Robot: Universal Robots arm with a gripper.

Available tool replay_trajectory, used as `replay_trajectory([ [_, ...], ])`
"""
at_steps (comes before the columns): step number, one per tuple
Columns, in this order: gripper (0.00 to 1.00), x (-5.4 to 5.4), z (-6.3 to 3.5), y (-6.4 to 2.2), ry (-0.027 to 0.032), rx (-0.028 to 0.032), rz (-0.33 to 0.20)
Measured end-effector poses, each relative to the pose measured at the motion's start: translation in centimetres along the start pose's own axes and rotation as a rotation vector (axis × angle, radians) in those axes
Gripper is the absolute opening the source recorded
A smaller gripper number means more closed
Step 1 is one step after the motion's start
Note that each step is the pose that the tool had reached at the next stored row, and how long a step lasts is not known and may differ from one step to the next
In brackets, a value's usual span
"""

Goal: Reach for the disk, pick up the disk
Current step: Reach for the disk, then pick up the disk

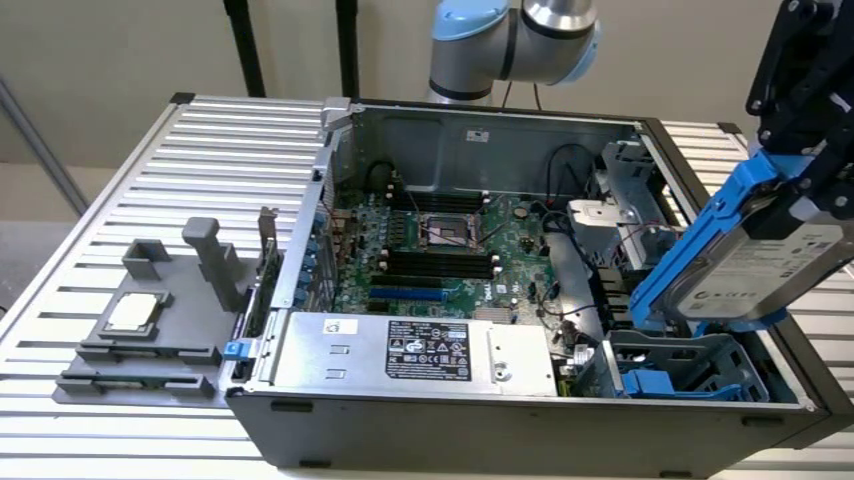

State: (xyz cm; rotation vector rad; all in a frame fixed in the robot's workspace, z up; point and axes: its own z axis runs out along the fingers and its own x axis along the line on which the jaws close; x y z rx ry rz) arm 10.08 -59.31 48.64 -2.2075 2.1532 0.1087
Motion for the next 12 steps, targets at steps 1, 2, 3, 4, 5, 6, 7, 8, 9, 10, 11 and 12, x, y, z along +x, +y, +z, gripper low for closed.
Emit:
replay_trajectory([
  [1,0.33,0.05,0.01,-0.20,0.0020,-0.0004,0.000],
  [2,0.33,0.08,0.03,-0.33,0.0038,-0.0013,0.000],
  [3,0.33,0.10,0.06,-0.46,0.0055,-0.0028,0.001],
  [4,0.33,0.11,0.10,-0.57,0.0068,-0.0055,0.001],
  [5,0.33,0.12,0.15,-0.64,0.0079,-0.0078,0.001],
  [6,0.33,0.12,0.20,-0.66,0.0084,-0.0100,0.001],
  [7,0.33,0.13,0.25,-0.66,0.0083,-0.0116,0.001],
  [8,0.33,0.14,0.26,-0.66,0.0085,-0.0119,0.002],
  [9,0.33,0.13,0.26,-0.67,0.0084,-0.0120,0.001],
  [10,0.33,0.13,0.26,-0.67,0.0084,-0.0120,0.001],
  [11,0.33,0.13,0.26,-0.67,0.0084,-0.0120,0.001],
  [12,0.33,0.13,0.26,-0.67,0.0084,-0.0120,0.001],
])
